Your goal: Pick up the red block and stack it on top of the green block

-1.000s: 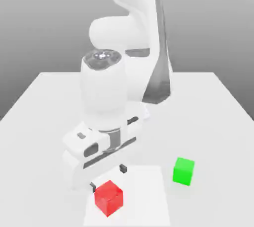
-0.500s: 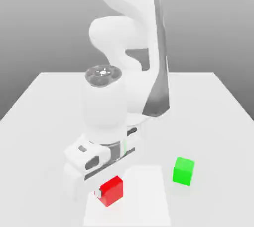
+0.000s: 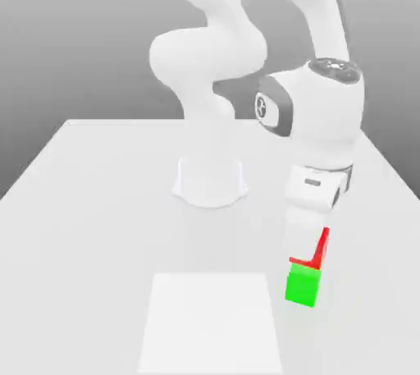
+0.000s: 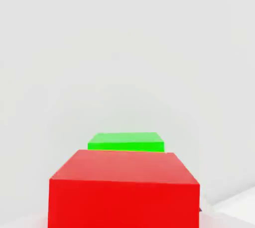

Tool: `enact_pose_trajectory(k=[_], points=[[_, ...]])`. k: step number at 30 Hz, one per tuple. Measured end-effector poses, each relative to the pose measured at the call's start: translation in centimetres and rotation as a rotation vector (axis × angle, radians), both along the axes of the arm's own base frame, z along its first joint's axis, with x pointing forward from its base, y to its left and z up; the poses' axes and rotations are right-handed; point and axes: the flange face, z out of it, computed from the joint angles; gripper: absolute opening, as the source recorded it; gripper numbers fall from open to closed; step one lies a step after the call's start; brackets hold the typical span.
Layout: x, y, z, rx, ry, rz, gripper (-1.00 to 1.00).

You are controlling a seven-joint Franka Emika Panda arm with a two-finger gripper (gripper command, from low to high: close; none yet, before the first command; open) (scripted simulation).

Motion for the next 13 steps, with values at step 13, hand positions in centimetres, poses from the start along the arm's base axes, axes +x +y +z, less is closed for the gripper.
enact_pose_trajectory(k=[13], points=[[0.0,0.0,5.3,0.001,-0.001,0.000,1.00]])
